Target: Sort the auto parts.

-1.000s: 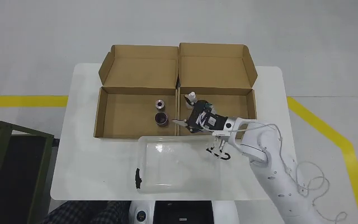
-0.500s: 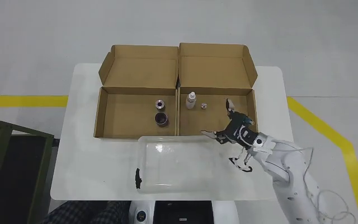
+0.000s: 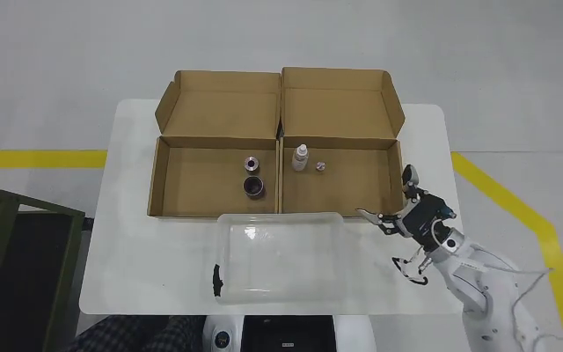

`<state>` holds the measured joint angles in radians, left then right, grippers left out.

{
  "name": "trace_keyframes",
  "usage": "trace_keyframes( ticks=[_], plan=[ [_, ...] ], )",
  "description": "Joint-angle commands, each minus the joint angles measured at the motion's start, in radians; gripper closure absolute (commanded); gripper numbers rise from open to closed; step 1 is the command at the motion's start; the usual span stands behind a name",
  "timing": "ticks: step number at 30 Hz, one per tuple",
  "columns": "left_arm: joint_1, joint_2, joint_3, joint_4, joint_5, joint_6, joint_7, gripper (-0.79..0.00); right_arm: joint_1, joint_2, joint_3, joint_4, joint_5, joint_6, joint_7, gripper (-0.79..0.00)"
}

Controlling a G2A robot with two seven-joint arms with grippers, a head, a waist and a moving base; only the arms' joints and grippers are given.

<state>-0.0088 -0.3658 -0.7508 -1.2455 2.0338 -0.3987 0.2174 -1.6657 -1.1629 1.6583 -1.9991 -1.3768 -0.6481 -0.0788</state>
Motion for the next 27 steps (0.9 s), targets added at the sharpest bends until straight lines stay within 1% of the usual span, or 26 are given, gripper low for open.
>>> trace_keyframes(
  ticks=[1, 12, 27],
  plan=[
    [0.0, 0.0, 0.0, 0.0, 0.0, 0.0, 0.0, -0.785, -0.022, 0.002, 0.022, 0.001, 0.002, 0.006, -0.02, -0.785],
    [0.0, 0.0, 0.0, 0.0, 0.0, 0.0, 0.0, -0.785, -0.093, 0.01, 0.097, 0.005, 0.015, 0.006, -0.088, -0.785],
    [0.0, 0.0, 0.0, 0.0, 0.0, 0.0, 0.0, -0.784, -0.094, 0.01, 0.098, 0.005, 0.015, 0.006, -0.089, -0.785]
  ],
)
